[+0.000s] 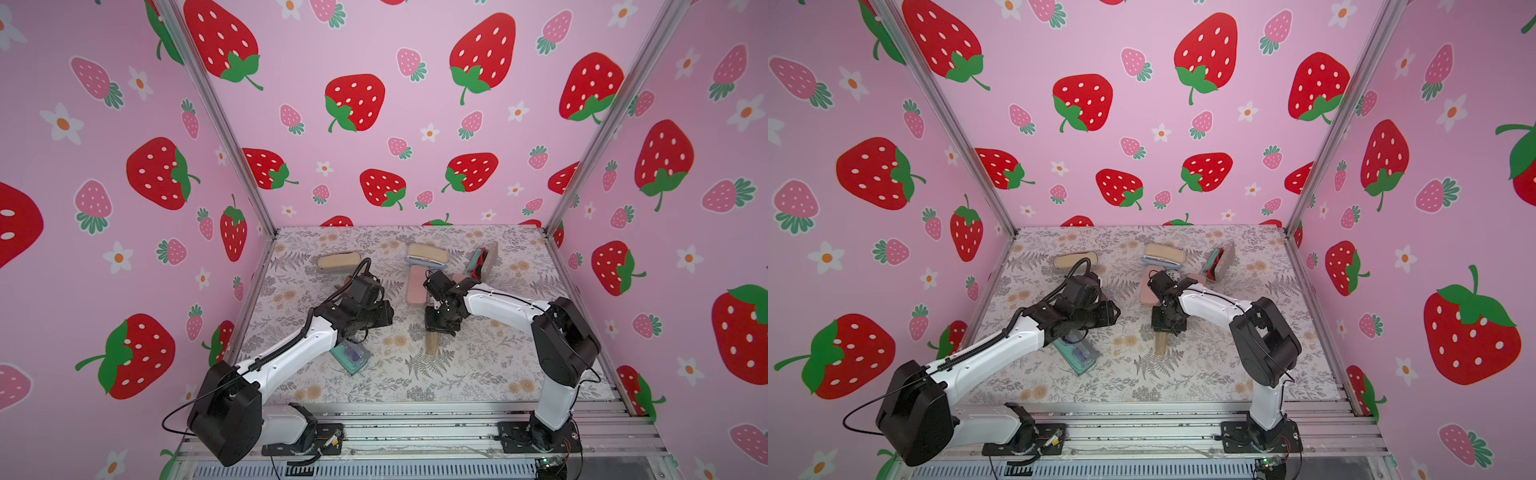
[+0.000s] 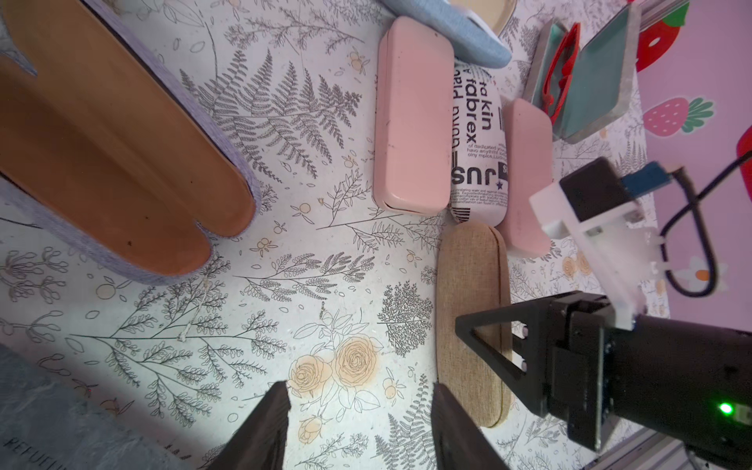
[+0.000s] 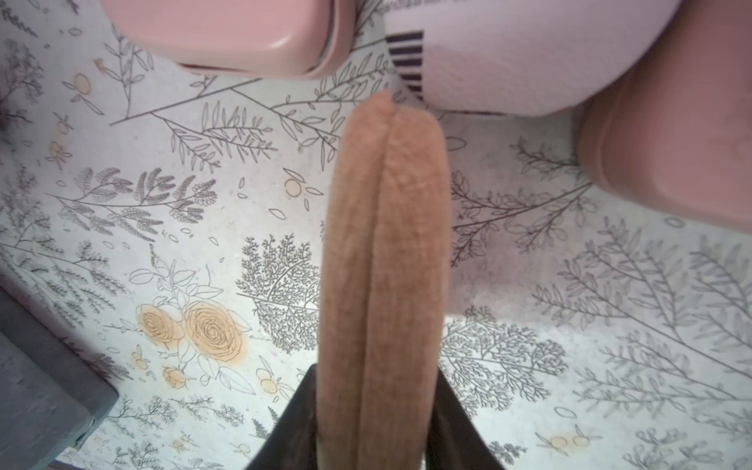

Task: Close the glasses case
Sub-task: Pick up the glasses case at the center of the board, then place the glasses case at the center of the board.

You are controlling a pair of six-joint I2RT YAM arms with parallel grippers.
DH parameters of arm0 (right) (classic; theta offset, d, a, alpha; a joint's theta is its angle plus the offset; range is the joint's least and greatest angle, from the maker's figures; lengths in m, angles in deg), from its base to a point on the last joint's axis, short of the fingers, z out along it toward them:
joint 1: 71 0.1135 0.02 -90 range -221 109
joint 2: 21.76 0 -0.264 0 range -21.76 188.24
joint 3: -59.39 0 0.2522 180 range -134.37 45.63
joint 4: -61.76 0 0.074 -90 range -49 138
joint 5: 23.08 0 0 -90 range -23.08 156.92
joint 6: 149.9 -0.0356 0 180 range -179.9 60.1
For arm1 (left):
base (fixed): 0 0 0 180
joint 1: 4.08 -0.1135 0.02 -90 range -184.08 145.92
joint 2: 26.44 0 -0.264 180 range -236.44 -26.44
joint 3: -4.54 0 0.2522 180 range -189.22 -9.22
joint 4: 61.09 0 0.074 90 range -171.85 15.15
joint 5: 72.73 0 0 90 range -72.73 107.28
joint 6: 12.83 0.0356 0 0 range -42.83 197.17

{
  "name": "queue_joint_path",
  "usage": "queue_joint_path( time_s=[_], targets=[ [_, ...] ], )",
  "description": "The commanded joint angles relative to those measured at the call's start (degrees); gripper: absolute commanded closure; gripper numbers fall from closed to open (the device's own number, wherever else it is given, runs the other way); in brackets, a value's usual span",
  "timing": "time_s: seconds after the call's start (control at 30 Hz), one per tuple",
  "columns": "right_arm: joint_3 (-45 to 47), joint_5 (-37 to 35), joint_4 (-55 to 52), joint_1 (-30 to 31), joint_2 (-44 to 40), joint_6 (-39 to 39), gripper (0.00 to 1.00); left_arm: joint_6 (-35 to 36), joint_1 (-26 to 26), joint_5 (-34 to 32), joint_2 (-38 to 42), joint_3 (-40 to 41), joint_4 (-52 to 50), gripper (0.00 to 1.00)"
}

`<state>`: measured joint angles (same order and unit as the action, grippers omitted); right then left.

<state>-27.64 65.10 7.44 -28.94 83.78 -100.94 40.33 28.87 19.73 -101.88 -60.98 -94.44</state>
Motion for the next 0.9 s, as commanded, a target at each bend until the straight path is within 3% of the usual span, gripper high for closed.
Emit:
queue_joint_path(
  time_s=[0.0,0.23,0.37,0.6,0.87],
  targets=[
    [0.5,-1.6,-1.2,0.3,-1.0,-0.2,0.70,0.0,-0.5,-1.3,1.0,1.1,-1.7,0.44],
    [-1.5,-7.6,-7.0,-0.5,-6.5,2.2,0.73,-0.5,-0.6,-1.4,1.0,1.2,-1.7,0.44],
    [-1.0,-10.4,-10.8,-4.0,-12.0,4.0,0.73,-0.3,-0.6,-1.8,1.3,0.8,-2.6,0.43],
    [2.9,-10.0,-14.3,-18.0,-21.8,9.2,0.72,-0.3,-0.6,-2.9,2.5,1.2,-3.9,0.39],
    [4.4,-9.2,-12.8,-30.6,-20.5,13.6,0.72,-0.3,-0.9,-4.9,5.1,2.2,-6.3,0.23]
  ],
)
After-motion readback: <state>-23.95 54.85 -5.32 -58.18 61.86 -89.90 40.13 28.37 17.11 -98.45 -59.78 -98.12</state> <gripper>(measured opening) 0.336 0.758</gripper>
